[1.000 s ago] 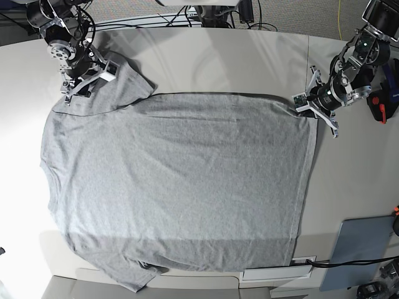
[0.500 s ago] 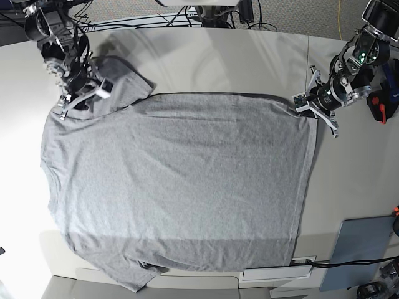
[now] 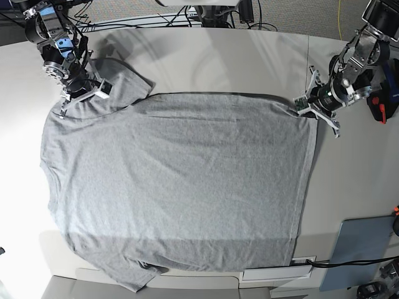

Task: Fold the T-shirt properly
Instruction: 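Close both grippers on the shirt's shoulder edges, then pull the gripped shoulder edges toward the robot, sliding the shirt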

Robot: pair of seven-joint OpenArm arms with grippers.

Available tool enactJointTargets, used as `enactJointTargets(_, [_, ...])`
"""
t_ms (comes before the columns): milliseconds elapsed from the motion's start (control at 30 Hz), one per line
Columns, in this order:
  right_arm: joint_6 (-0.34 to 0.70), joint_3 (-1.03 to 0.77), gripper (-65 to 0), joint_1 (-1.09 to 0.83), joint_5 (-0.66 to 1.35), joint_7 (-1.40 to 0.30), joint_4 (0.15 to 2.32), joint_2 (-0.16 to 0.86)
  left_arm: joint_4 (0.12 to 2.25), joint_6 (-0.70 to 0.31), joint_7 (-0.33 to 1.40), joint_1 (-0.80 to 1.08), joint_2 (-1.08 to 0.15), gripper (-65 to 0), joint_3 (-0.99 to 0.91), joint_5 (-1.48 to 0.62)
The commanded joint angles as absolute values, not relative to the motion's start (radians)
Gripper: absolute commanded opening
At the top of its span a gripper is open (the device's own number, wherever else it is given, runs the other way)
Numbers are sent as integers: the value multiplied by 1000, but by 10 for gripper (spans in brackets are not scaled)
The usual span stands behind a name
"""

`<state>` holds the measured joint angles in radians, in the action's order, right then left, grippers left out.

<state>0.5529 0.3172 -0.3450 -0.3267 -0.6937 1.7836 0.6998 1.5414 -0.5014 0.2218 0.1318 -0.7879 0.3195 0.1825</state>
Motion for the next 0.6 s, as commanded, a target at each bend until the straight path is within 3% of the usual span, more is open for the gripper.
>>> enactJointTargets(0, [594, 320, -650, -367, -286, -719, 1809, 731, 1539, -560, 329, 154, -820, -650, 326, 182])
enactJointTargets(200, [546, 319, -650, -493, -306, -770, 1928, 823, 1674, -559, 422, 234, -945, -650, 325, 77])
enactJointTargets(567, [411, 319, -650, -767, -468, -830, 2084, 828, 1830, -498, 545, 450, -1017, -650, 324, -27])
